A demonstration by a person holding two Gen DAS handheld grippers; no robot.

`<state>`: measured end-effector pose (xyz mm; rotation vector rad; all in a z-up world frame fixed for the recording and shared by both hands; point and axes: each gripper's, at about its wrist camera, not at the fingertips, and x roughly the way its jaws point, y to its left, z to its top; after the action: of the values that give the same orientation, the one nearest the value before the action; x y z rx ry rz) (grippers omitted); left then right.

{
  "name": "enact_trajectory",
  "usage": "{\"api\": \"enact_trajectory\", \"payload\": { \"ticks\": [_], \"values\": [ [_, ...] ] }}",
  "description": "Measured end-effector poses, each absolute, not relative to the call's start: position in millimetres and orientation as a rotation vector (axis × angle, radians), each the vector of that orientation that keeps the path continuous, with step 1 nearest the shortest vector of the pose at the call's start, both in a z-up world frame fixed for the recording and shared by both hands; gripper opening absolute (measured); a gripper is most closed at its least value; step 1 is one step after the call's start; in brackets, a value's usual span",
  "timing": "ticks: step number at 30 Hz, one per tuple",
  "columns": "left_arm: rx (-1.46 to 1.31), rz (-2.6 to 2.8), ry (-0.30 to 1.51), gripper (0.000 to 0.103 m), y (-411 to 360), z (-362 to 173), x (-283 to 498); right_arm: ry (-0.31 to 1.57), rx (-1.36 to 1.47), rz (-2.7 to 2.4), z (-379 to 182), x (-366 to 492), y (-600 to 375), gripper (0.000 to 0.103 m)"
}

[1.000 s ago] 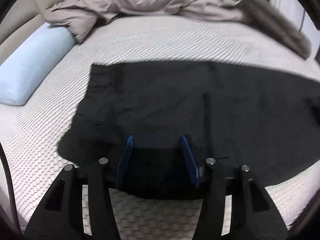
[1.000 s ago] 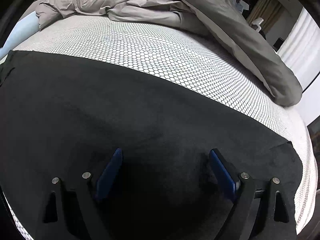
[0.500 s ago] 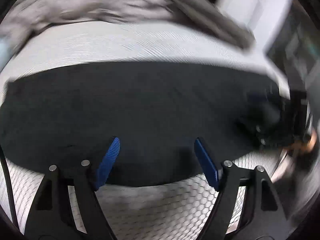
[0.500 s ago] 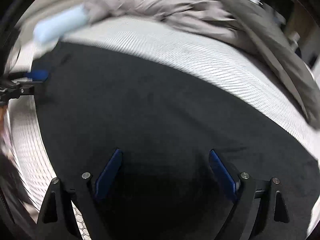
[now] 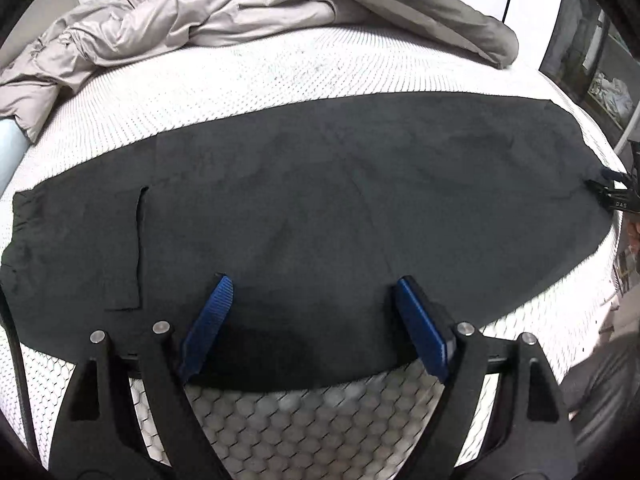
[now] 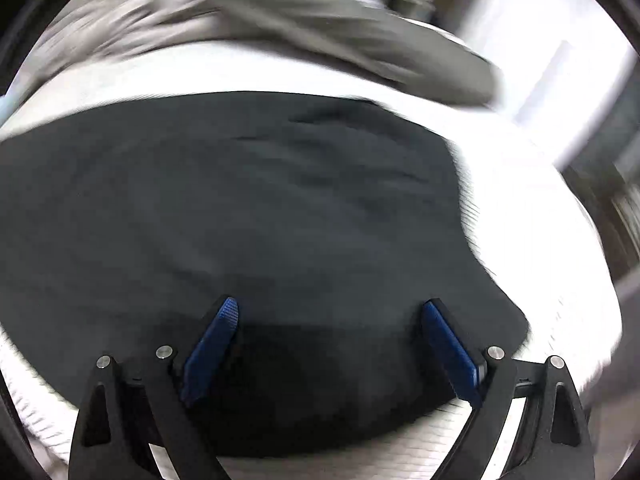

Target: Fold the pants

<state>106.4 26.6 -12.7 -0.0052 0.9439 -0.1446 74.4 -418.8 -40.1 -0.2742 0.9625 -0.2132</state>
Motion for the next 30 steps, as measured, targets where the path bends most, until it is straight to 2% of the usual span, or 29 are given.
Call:
{"api": "enact_trajectory", "payload": {
  "ticks": [6,10,12,16,20,26,30],
  "values": [
    [0.009,-0.231,0.911,0.082,-39,1,125,0.904,-0.289,-0.168,-27,62,-406,0.094],
    [0.049,-0.368,0.961,0.083,-91,-11,130,0.963,-0.293,-0.002,-39,66,-378,0.094],
    [0.103,-0.357,0.964,0.086,-102,-17,131,0.987,-0.357,0.003,-50,67,-373,0.094],
    [0.068,-0.374,0.972,0.087,-95,-18,133,0.982,-0.281,-0.123,-42,55,-415,0.094],
    [0.069,-0.359,0.972,0.088,-86,-18,136,0.981,-0.046,-0.295,-41,51,-479,0.095],
    [0.043,-0.339,0.925,0.088,-91,-2,134,0.884,0.408,-0.125,-17,24,-523,0.094],
    [0.044,-0.329,0.935,0.088,-94,-3,139,0.868,0.639,-0.079,-36,28,-546,0.094]
  ]
}}
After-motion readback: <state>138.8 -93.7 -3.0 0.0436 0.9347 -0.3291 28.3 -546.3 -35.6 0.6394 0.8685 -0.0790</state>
